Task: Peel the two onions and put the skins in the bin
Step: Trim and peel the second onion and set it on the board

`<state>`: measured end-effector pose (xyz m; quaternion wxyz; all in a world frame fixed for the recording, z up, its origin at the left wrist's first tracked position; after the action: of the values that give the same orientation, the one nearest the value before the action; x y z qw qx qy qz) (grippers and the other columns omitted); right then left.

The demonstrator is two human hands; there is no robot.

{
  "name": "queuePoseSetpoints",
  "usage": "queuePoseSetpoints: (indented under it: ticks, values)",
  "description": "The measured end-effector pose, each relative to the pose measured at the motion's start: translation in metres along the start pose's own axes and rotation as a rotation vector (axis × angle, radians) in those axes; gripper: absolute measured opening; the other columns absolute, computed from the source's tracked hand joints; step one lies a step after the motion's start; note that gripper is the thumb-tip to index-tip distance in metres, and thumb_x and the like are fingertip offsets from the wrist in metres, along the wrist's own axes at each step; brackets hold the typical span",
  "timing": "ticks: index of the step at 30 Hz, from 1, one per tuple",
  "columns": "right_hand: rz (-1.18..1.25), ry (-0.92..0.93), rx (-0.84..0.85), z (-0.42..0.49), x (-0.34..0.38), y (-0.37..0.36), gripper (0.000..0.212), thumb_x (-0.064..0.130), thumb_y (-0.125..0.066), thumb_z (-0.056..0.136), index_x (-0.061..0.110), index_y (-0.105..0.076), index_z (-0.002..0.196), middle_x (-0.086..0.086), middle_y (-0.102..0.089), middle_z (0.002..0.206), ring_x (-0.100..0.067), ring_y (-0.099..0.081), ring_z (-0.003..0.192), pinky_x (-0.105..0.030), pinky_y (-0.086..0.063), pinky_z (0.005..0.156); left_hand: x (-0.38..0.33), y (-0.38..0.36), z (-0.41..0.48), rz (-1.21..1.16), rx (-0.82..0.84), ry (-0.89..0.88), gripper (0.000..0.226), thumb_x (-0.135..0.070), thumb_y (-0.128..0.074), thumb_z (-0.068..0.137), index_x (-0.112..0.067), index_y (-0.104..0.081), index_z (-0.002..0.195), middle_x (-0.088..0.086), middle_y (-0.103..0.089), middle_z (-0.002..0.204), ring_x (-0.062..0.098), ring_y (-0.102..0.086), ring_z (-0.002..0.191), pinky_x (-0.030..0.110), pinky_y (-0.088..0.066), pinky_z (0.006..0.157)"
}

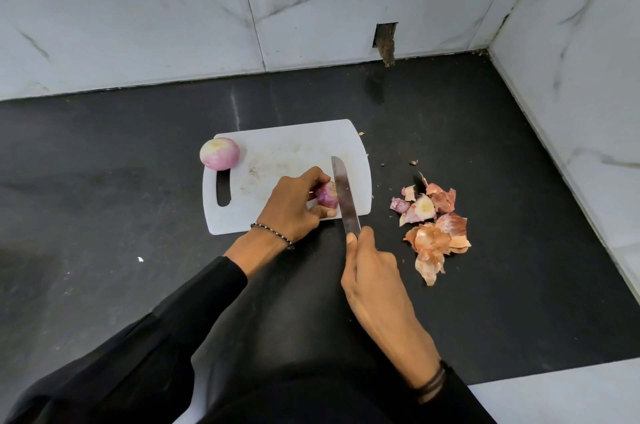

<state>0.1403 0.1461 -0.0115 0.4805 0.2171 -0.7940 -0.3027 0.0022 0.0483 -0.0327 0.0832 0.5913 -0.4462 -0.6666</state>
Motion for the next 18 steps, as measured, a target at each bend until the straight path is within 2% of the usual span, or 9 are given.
queuePoseSetpoints:
  ticks: [4,8,13,18]
  values:
    - [-0.101,-0.05,0.002,0.005,0.008,-0.001,0.019,0.029,-0.022,0.112,0.015,-0.031,0.103,-0.015,-0.064,0.092,-0.038,-0.066,0.089,-0.039,-0.04,0.066,0.001,-0.005,0.004,0.064,-0.017,-0.014,0.045,-0.004,-0.079,0.074,-0.01,-0.059,0.114,0.01,-0.071,0.102,0.028,-0.067,0.093,0.042,-0.055,0.088]
    - [-0.138,-0.085,0.027,0.006,0.013,-0.002,0.017,0.026,-0.024,0.112,0.012,-0.035,0.115,-0.018,-0.065,0.101,-0.037,-0.065,0.094,-0.039,-0.042,0.068,0.001,-0.005,0.004,0.043,-0.028,0.0,0.042,0.002,-0.076,0.074,-0.007,-0.06,0.112,0.01,-0.071,0.096,0.027,-0.067,0.091,0.039,-0.056,0.087]
    - [-0.17,-0.127,0.045,0.022,0.021,0.0,0.022,0.015,-0.031,0.109,0.011,-0.033,0.13,-0.02,-0.06,0.113,-0.038,-0.062,0.102,-0.041,-0.041,0.072,-0.002,-0.005,0.006,0.063,-0.012,-0.025,0.04,-0.002,-0.075,0.074,-0.006,-0.059,0.111,0.012,-0.07,0.098,0.032,-0.066,0.09,0.046,-0.055,0.084]
    - [-0.204,-0.109,0.091,0.039,0.03,0.011,0.024,0.007,-0.034,0.104,0.011,-0.034,0.128,-0.021,-0.057,0.117,-0.041,-0.059,0.106,-0.044,-0.042,0.076,-0.003,-0.003,0.007,0.053,0.007,-0.02,0.035,-0.008,-0.071,0.074,-0.006,-0.06,0.108,0.014,-0.07,0.098,0.034,-0.065,0.09,0.049,-0.056,0.081]
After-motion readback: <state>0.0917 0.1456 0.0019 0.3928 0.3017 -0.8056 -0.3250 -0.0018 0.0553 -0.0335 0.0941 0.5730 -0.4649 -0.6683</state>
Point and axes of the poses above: each hand's wrist, its own z-axis towards the middle knuckle, its own y-axis out of the back of the hand, x = y × z, the point moved 2 cm from there along z, towards the middle knuckle
